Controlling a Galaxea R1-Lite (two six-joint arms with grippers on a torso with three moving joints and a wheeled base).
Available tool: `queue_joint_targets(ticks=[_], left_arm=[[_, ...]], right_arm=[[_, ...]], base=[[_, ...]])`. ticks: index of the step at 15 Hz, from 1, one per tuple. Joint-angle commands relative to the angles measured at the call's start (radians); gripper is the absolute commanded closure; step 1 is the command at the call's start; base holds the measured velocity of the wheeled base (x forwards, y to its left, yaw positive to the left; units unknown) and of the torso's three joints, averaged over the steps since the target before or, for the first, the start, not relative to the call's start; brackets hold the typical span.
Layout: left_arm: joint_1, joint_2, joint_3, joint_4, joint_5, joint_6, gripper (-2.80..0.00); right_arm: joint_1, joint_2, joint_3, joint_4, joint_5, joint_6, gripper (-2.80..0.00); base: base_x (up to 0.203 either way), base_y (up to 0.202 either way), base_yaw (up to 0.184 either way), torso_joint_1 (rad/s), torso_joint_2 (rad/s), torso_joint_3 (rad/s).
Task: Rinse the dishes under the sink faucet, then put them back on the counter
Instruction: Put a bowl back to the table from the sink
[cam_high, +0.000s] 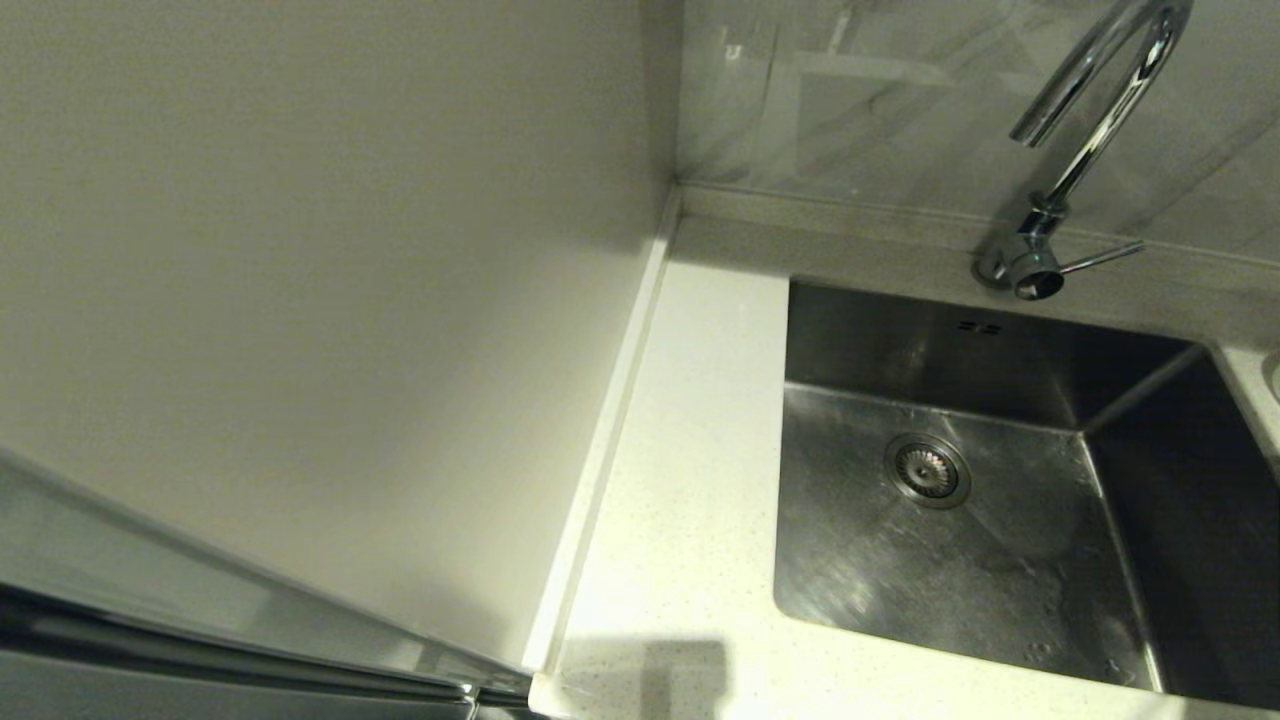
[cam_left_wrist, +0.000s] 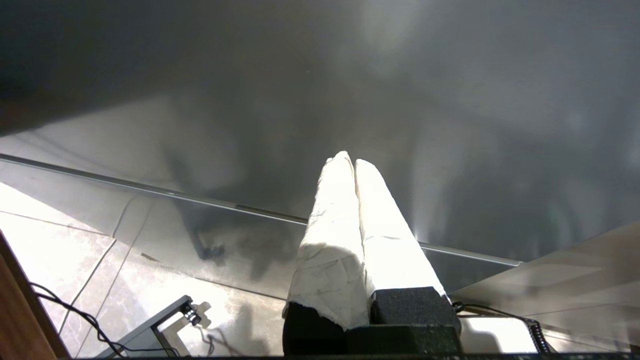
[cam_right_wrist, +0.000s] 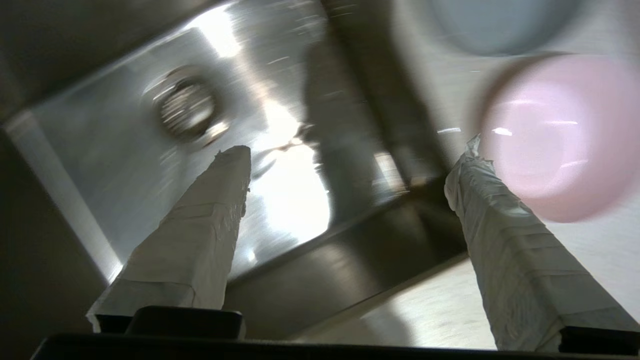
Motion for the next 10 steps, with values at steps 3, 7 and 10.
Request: queue_joint_targets(ticks=[3,7,10], left_arm=[[0.000,-0.003,0.000,-0.001,0.000,-0.001,0.00],[0.000,-0.004,0.000,-0.001,0.000,-0.001,0.00],[0.000,-0.003,0.000,-0.001,0.000,-0.001,0.00]], right_arm=[[0.261,-0.171,0.001,0.103,0.035,-0.004,-2.80],[0.340,-0.281,-0.011,0.180,0.014,-0.006,0.00],[0.340,-0.391,-0.006,0.199,-0.045,-0.016,0.00]], base=[[0.000,0.000,0.000,0.000,0.00,0.000],[0.000,0.000,0.000,0.000,0.00,0.000],[0.000,0.000,0.000,0.000,0.00,0.000]])
